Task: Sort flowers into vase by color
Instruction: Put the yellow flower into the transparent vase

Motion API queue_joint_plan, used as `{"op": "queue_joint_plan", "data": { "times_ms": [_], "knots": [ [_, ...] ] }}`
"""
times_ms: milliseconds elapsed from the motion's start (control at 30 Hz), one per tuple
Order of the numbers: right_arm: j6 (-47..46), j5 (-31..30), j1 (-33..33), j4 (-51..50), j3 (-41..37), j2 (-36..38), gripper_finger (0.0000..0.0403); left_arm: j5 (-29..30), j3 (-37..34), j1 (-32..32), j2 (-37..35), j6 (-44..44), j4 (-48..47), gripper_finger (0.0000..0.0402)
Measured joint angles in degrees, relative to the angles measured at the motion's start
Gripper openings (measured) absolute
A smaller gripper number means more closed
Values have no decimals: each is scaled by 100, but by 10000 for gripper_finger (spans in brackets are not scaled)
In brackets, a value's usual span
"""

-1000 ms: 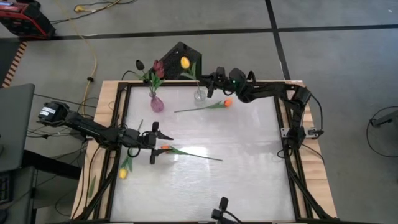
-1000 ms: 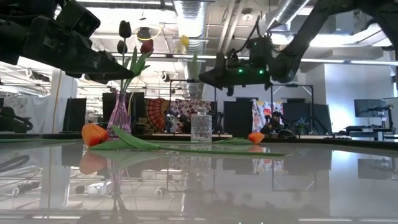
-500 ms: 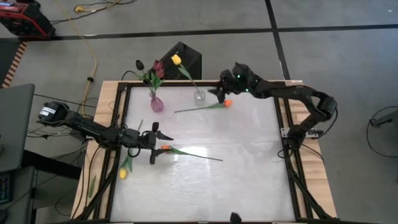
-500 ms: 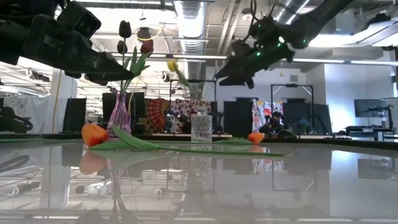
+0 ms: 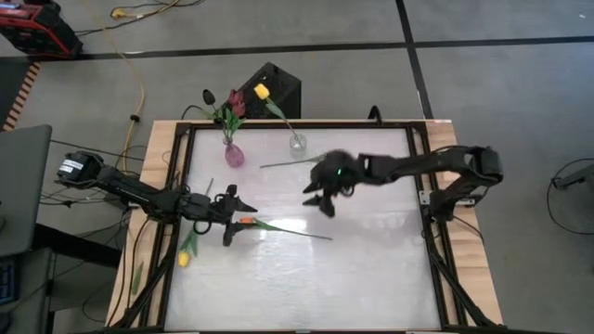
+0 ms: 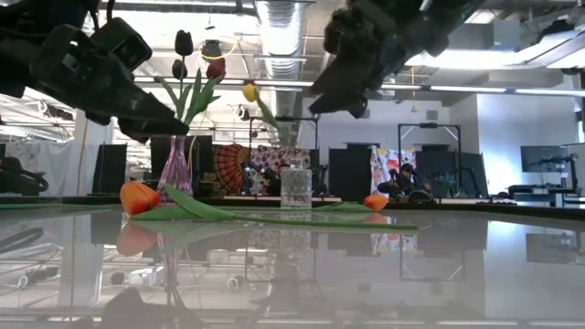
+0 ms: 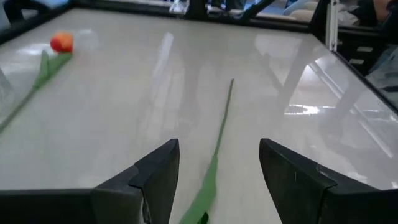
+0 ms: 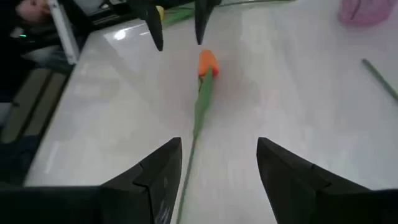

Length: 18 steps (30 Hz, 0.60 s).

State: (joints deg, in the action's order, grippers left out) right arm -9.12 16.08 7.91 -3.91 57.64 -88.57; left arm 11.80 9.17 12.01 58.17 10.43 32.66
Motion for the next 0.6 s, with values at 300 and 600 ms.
{"op": "queue_joint_plan", "data": {
  "times_ms": [300,600],
  "knots": [
    [-821,-588,-1022,393,646,-1380,234,127,57,0,-42,192,-206,210],
    [-575,-584,-1483,78,1413,-2360,234,645,1985,-13,-920,2445,-5773,210]
  ]
}}
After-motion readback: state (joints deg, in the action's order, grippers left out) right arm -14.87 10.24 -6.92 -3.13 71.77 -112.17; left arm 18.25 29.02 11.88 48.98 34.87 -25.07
